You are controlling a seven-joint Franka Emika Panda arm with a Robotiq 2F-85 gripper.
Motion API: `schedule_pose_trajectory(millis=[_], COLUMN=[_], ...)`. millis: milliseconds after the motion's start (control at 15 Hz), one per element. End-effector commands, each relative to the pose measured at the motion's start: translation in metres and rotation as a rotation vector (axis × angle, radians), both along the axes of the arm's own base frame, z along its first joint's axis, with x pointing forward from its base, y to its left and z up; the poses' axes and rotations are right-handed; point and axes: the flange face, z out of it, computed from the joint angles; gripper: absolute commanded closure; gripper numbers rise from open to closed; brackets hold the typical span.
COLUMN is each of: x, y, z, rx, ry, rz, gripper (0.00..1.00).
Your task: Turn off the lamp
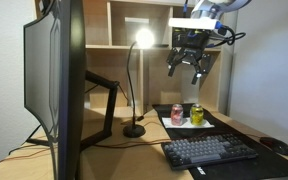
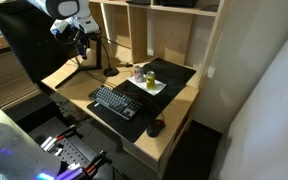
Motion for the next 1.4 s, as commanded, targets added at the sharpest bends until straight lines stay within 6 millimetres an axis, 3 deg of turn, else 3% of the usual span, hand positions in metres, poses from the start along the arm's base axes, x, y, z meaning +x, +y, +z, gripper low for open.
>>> schedule_pose_trajectory(millis=[0,333,400,667,867,1133,1333], x=[0.031,0.082,0.060,0.080,0.085,0.117,0.145], y=[0.007,0.016,0.010,0.015,0.030,0.055,0.051], z=[-0.029,-0.040,-0.039,-0.042,-0.073,-0.112,-0.114], rx=[-0.009,-0.024,-0.023,-0.018,-0.121,-0.151,-0.113], ry=[0.009,0.002,0.007,0.008,0.027,-0.038,-0.026], rz=[0.084,0.051,0.067,0.058,0.114,0.050,-0.013], gripper=[0.00,0.00,0.00,0.00,0.00,0.00,0.00])
